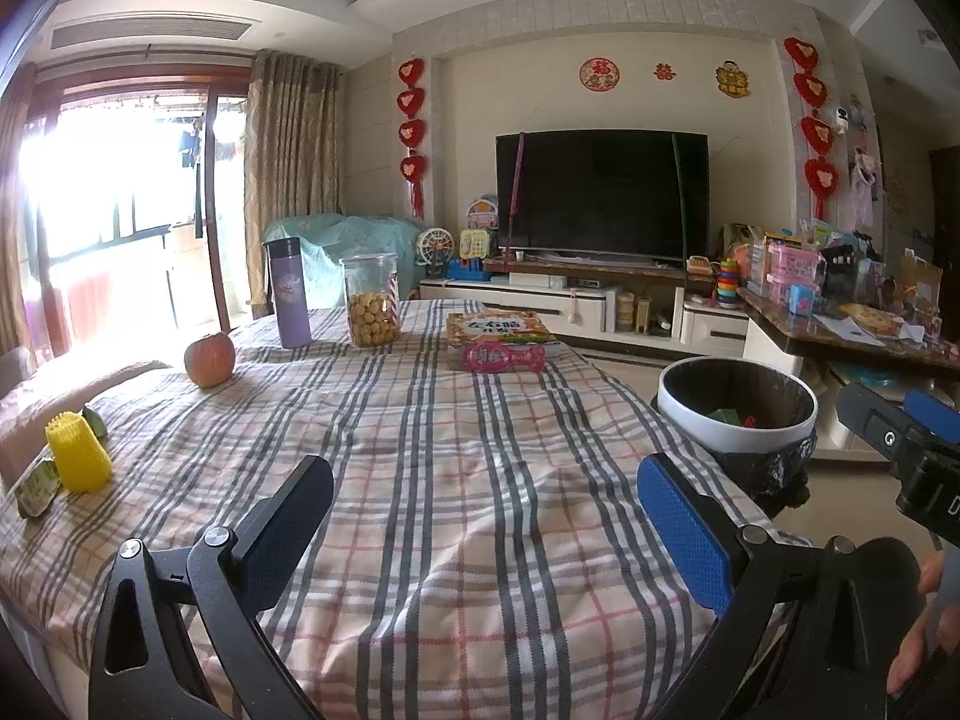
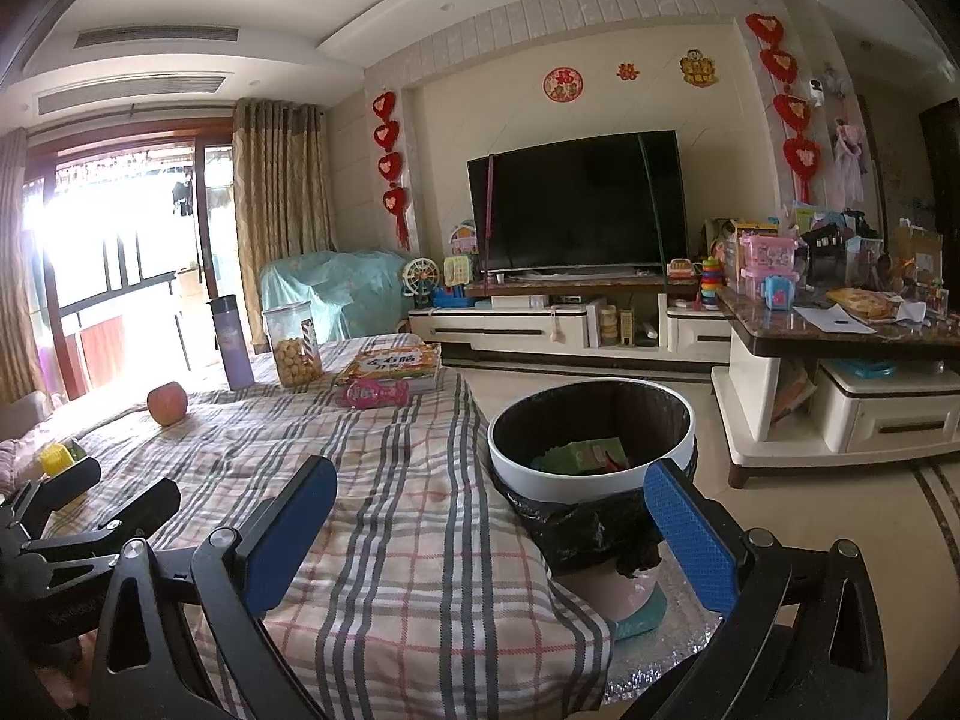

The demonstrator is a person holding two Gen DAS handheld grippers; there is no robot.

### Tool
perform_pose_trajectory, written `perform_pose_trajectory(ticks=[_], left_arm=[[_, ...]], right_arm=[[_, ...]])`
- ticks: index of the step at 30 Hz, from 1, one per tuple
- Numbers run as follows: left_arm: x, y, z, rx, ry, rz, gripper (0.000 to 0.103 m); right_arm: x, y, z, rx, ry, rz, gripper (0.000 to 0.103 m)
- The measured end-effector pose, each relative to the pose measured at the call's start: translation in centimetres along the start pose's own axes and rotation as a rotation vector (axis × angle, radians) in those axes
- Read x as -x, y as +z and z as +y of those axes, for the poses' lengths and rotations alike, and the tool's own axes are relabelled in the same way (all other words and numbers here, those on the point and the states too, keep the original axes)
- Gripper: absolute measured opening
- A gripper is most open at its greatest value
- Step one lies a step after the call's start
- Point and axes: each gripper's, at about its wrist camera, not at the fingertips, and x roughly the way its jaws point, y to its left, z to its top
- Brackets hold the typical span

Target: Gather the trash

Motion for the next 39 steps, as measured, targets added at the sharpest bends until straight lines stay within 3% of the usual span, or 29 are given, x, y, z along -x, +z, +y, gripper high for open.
perform_pose_trajectory(ticks=[39], left_arm=[[-0.98, -0.15, 0.10, -0.006, -0.021, 0.020, 0.102]], right_arm=[[-0.49, 0.63, 0.41, -0.016, 0.030, 0.020, 0.103]])
